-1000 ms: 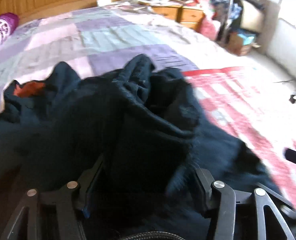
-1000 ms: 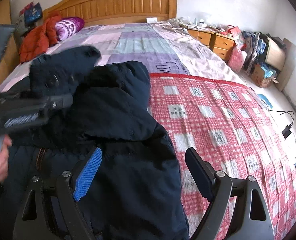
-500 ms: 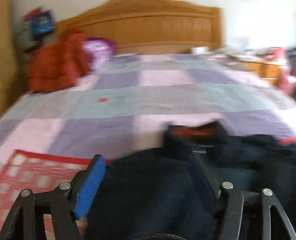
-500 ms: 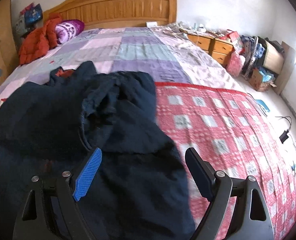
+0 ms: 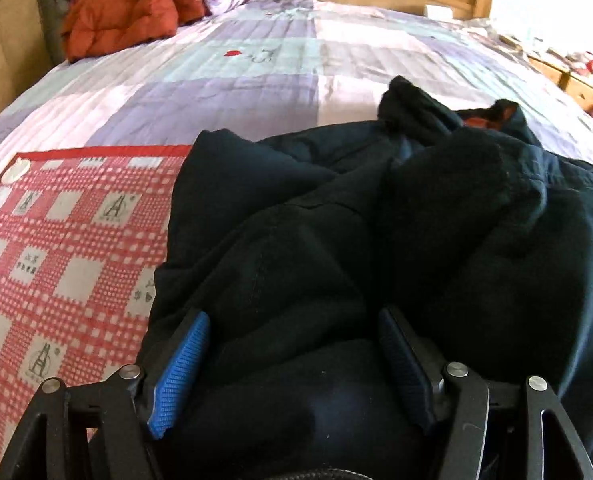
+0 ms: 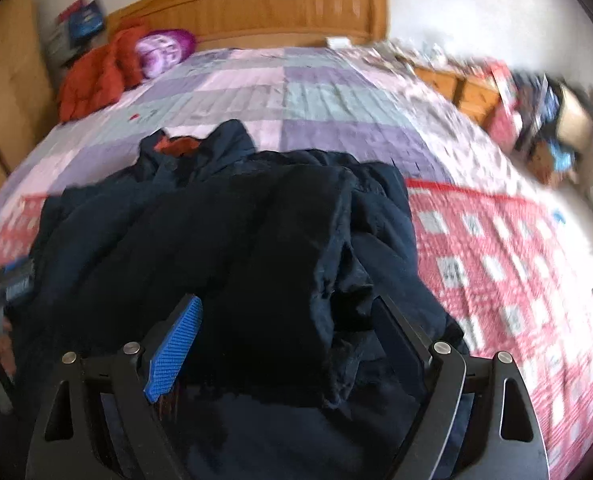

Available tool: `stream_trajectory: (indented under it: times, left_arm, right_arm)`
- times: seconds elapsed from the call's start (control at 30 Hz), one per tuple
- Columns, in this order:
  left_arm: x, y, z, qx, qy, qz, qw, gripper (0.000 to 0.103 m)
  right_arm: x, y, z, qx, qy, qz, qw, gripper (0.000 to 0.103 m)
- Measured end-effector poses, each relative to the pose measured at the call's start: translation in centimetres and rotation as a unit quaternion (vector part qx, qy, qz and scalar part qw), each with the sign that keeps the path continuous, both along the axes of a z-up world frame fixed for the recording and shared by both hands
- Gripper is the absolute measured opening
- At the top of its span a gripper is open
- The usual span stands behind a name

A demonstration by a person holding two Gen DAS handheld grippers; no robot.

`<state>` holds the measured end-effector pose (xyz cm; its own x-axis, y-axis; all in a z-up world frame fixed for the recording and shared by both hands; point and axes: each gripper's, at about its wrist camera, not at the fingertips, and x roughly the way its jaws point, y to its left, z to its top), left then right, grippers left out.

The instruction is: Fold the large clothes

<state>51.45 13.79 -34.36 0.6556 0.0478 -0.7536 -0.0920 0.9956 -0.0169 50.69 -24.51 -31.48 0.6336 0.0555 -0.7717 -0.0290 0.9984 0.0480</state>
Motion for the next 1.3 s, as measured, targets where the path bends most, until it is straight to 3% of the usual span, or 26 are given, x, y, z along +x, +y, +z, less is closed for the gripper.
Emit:
stream_trajectory:
  times: [0.17,0.27,0.4,0.47,0.5,0.53,0.6,0.67,0.73,0.8,0.93,1.03,1.13,1.23,1.3]
  left_arm:
    - [-0.1,0.4,0.2,-0.01,-0.004,-0.014,0.9998,0.072]
    - [-0.1,0.5,0.1,-0.011,-0.007,-0.016,0.9998,0.072]
    - [0.1,0.5,0.0,-0.017,-0.004,-0.017,0.9997,0.072]
    - [0.2,0.6,0.1,-0.019,-0.002,-0.019,0.9996,0.072]
    - [0.3,0.7,0.3,-0.022,0.0,-0.021,0.9995,0.072]
    - [0.4,0.8,0.6,-0.024,0.0,-0.022,0.9995,0.072]
    - [0.8,1.3,2.3,-0.032,-0.017,-0.026,0.999,0.072]
    - [1.6,2.1,4.9,-0.029,-0.055,-0.024,0.9978,0.072]
    - [3.6,3.0,6.4,-0.034,-0.059,-0.018,0.9975,0.072]
    - [6.5,3.3,6.5,-0.012,-0.03,-0.017,0.9993,0.072]
    - [12.2,4.4,2.6,0.024,0.091,-0.01,0.9955,0.072]
    - [13.8,5.2,-0.9,0.003,0.153,-0.006,0.9882,0.072]
    - [14.6,5.7,-2.5,-0.016,0.163,0.007,0.9865,0.078]
    - [15.8,6.7,-2.8,-0.036,0.157,0.052,0.9857,0.08]
    - [15.9,7.0,-2.0,-0.033,0.135,0.082,0.9869,0.079]
  right_arm:
    - [2.1,-3.0,0.4,0.067,0.009,-0.075,0.995,0.089]
    - [3.2,-2.8,0.8,0.077,0.013,-0.064,0.995,0.089]
    - [5.1,-1.2,0.0,0.043,0.031,-0.025,0.998,0.089]
    - [6.0,-1.0,-1.1,0.065,0.056,-0.014,0.996,0.067]
    - [6.5,-0.9,-1.5,0.075,0.066,-0.006,0.995,0.044]
    - [6.8,-0.6,-1.5,0.073,0.067,-0.001,0.995,0.033]
    - [7.0,-0.3,-0.9,0.08,0.057,0.018,0.995,0.022]
    - [7.1,0.3,-0.2,0.064,0.045,0.035,0.996,0.019]
    - [6.8,0.5,0.0,0.052,0.041,0.043,0.997,0.019]
    - [6.5,0.5,-0.2,0.041,0.039,0.044,0.997,0.019]
    - [5.4,0.1,-0.2,0.039,0.033,0.034,0.998,0.018]
    - [4.2,-0.4,-0.1,0.036,0.027,0.025,0.999,0.017]
    - [3.0,-1.5,-0.6,0.047,0.034,0.017,0.998,0.017]
    - [3.2,-1.0,-0.5,0.018,0.026,0.031,0.999,0.015]
    - [4.2,-0.3,1.2,0.0,-0.006,0.04,0.999,0.013]
